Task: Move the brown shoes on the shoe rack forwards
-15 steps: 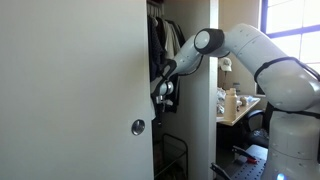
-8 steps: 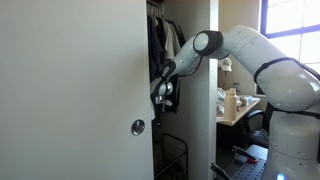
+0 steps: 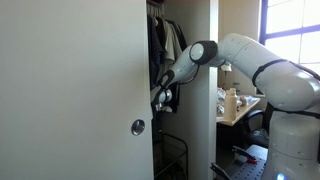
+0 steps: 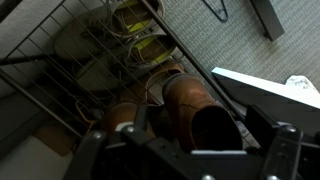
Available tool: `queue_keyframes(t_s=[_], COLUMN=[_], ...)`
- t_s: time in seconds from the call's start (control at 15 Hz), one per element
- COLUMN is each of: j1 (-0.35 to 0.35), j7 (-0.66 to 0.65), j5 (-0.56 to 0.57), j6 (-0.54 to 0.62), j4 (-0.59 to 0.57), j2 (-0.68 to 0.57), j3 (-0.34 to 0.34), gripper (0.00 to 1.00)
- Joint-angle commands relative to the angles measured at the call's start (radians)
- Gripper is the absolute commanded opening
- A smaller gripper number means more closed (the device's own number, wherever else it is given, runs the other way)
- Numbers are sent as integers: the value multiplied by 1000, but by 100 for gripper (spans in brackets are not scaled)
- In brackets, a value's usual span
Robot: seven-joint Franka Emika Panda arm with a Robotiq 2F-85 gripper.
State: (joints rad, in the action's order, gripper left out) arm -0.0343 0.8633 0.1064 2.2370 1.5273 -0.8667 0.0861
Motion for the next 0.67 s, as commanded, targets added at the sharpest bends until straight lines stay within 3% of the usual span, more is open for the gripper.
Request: queue_keyframes(t_s=[0.0, 0.6], j1=[-7, -11], j7=[36, 82], j5=[27, 3], j6=[-31, -47], j4=[-92, -280], j2=[-61, -214], j3=[15, 44], gripper=[100, 100])
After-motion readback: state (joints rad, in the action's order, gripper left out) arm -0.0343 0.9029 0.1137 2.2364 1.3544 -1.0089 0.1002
